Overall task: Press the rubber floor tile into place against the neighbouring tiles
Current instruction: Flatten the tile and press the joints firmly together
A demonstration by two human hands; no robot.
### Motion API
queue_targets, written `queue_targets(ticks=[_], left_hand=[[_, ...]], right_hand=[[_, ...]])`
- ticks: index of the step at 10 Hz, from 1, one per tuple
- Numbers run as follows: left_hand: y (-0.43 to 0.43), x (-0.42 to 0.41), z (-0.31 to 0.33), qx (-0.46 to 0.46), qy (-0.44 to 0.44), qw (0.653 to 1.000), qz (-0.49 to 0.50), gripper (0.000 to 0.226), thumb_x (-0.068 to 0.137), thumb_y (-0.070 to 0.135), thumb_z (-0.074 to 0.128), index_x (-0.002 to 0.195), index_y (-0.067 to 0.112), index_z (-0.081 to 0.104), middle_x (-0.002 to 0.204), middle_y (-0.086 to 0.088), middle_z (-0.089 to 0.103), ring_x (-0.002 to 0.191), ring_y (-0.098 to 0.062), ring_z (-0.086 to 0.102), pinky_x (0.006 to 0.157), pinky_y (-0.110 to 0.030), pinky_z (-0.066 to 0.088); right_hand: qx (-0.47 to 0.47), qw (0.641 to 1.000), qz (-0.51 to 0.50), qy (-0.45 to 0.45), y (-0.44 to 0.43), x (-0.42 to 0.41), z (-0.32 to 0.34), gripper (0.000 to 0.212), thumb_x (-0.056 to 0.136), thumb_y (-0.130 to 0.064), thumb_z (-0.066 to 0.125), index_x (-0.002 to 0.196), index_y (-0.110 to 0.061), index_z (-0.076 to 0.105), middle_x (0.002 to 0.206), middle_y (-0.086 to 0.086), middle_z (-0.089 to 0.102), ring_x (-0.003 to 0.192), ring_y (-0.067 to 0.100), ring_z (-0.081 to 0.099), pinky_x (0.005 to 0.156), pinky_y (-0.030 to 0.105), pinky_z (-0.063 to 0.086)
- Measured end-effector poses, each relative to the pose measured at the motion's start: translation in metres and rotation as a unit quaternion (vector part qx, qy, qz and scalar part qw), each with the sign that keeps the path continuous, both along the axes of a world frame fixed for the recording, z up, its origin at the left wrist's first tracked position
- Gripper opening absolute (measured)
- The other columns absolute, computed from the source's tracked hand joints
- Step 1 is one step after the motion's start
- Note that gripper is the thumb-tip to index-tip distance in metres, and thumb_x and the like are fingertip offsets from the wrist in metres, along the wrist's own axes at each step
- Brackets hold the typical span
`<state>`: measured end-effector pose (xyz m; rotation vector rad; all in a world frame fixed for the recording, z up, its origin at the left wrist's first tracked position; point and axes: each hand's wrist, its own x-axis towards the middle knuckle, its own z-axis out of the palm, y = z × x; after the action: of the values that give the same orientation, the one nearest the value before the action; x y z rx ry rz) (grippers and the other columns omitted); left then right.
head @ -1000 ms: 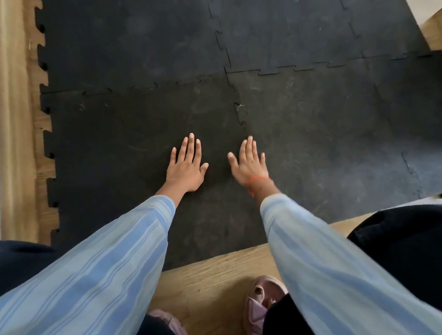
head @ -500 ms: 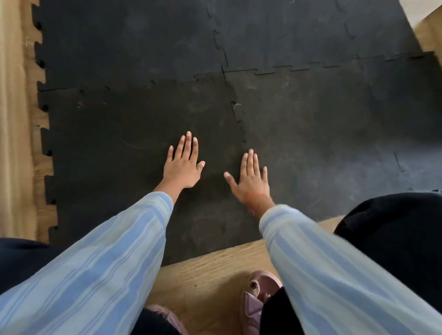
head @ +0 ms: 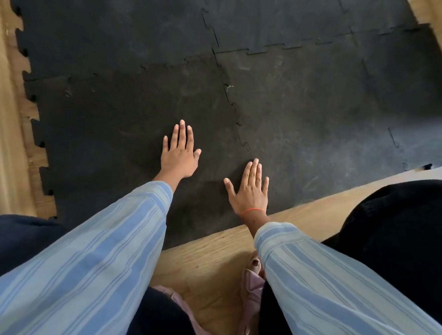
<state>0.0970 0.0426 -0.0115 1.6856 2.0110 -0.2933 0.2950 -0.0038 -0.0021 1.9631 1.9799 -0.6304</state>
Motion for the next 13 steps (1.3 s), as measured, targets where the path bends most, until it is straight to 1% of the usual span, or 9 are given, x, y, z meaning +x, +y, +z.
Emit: queue_targets(ticks=[2,4,6,7,8,9,10,11,13], left_hand=[[-0.004,0.003,0.000,0.010,-0.004,1.000,0.007,0.067,0.102,0.040,0.020,0.152,0.008,-0.010,0.160,-0.012,-0.018,0.148,-0.025,-0.014,0.119,-0.048,0.001],[-0.003,0.002,0.000,0.009,-0.008,1.000,0.005,0.067,0.102,0.040,0.022,0.152,0.008,-0.010,0.160,-0.013,-0.019,0.148,-0.026,-0.013,0.119,-0.048,0.002],[-0.006,-0.002,0.002,0.006,-0.007,1.000,-0.008,0.067,0.102,0.040,0.021,0.153,0.010,-0.010,0.160,-0.011,-0.019,0.149,-0.025,-0.012,0.119,-0.047,0.003],[-0.007,-0.005,0.002,0.009,-0.011,1.000,-0.007,0.067,0.102,0.042,0.021,0.153,0.012,-0.010,0.160,-0.010,-0.019,0.149,-0.024,-0.012,0.119,-0.047,0.003],[-0.011,-0.008,0.000,0.019,-0.014,1.000,-0.007,0.066,0.102,0.043,0.021,0.153,0.014,-0.009,0.161,-0.009,-0.017,0.149,-0.024,-0.011,0.119,-0.048,0.002],[-0.013,-0.020,-0.001,0.019,-0.009,0.999,0.028,0.068,0.101,0.048,0.021,0.153,0.015,-0.009,0.160,-0.010,-0.018,0.149,-0.024,-0.013,0.119,-0.048,0.002],[-0.011,-0.026,-0.001,0.007,-0.014,0.999,0.045,0.069,0.100,0.050,0.019,0.153,0.017,-0.012,0.159,-0.008,-0.022,0.148,-0.023,-0.016,0.119,-0.048,0.000],[-0.009,-0.027,-0.003,0.009,-0.018,0.998,0.052,0.069,0.100,0.050,0.019,0.152,0.018,-0.013,0.159,-0.007,-0.024,0.148,-0.023,-0.017,0.119,-0.048,-0.001],[-0.008,-0.028,-0.004,0.009,-0.020,0.998,0.055,0.069,0.100,0.050,0.018,0.152,0.019,-0.015,0.159,-0.006,-0.024,0.148,-0.022,-0.017,0.119,-0.048,-0.002]], right_hand=[[0.008,0.999,-0.044,-0.005,-0.057,-0.001,-0.003,0.081,0.095,-0.060,0.017,0.151,-0.007,-0.008,0.160,0.009,-0.015,0.148,0.022,-0.014,0.119,0.039,-0.010],[-0.029,0.999,-0.029,0.032,-0.052,0.005,-0.005,0.090,0.092,-0.065,0.022,0.150,-0.007,-0.014,0.159,0.009,-0.021,0.146,0.022,-0.020,0.115,0.038,-0.015],[-0.009,0.999,-0.040,0.035,-0.050,-0.003,-0.003,0.082,0.094,-0.062,0.018,0.151,-0.008,-0.011,0.160,0.008,-0.017,0.147,0.021,-0.018,0.119,0.038,-0.010],[0.005,0.998,-0.003,0.061,-0.007,-0.017,-0.006,0.076,0.097,-0.056,0.016,0.151,-0.009,-0.007,0.161,0.007,-0.014,0.148,0.019,-0.015,0.120,0.038,-0.007],[-0.011,0.998,0.041,0.040,0.031,-0.019,-0.007,0.076,0.096,-0.058,0.014,0.151,-0.009,-0.009,0.161,0.005,-0.017,0.147,0.018,-0.017,0.120,0.039,-0.008],[-0.022,0.999,0.044,0.017,0.030,-0.021,-0.010,0.081,0.094,-0.062,0.012,0.150,-0.009,-0.012,0.160,0.006,-0.020,0.147,0.019,-0.019,0.119,0.041,-0.010],[-0.027,0.998,0.024,0.053,0.063,-0.038,-0.007,0.079,0.095,-0.060,0.011,0.150,-0.008,-0.010,0.160,0.006,-0.018,0.147,0.017,-0.018,0.120,0.042,-0.010],[-0.028,0.996,0.059,0.056,0.114,-0.054,-0.005,0.076,0.096,-0.058,0.010,0.151,-0.009,-0.008,0.161,0.004,-0.018,0.147,0.015,-0.018,0.120,0.043,-0.009],[-0.040,0.993,0.113,0.018,0.129,-0.048,-0.007,0.084,0.092,-0.065,0.014,0.150,-0.010,-0.013,0.159,0.003,-0.022,0.146,0.016,-0.020,0.120,0.043,-0.009]])
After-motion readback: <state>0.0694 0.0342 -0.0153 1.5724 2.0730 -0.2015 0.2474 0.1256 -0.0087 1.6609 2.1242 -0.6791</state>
